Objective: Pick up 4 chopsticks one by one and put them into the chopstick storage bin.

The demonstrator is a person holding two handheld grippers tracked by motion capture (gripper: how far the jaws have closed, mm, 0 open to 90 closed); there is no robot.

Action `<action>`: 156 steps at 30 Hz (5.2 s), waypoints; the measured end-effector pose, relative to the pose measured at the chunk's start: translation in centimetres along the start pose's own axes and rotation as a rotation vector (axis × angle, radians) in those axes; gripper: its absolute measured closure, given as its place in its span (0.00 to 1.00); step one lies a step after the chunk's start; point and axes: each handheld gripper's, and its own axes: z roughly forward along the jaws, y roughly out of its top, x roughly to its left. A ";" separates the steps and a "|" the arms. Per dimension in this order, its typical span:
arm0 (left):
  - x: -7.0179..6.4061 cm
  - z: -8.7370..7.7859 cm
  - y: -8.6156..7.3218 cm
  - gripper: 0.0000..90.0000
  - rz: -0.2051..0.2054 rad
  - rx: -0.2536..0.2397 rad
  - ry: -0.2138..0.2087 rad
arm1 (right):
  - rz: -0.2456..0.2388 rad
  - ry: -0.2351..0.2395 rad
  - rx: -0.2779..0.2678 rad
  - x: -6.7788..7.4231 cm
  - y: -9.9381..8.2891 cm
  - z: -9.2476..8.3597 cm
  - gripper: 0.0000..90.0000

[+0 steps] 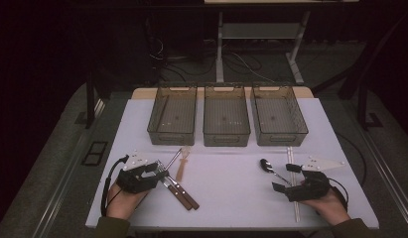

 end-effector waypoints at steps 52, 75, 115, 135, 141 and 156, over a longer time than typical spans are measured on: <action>0.1 1.4 -1.8 0.94 -0.055 0.154 0.051 | -0.002 -0.001 0.007 0.1 0.0 0.1 0.09; 0.5 0.9 -1.4 0.95 -0.066 0.155 0.060 | -0.002 0.002 0.010 0.1 0.0 0.1 0.09; 0.5 -0.8 1.2 0.95 -0.059 0.005 -0.081 | -0.008 0.005 0.018 0.0 0.0 0.2 0.09; 0.6 0.5 4.8 0.95 -0.039 -0.057 -0.099 | -0.008 0.006 0.019 0.0 0.0 0.3 0.09; 1.0 1.1 5.8 0.95 -0.044 -0.070 -0.099 | -0.006 0.004 0.021 0.0 0.0 0.3 0.09; 2.3 2.8 8.8 0.95 -0.055 -0.107 -0.088 | 0.009 0.006 0.018 -0.2 -0.1 0.3 0.09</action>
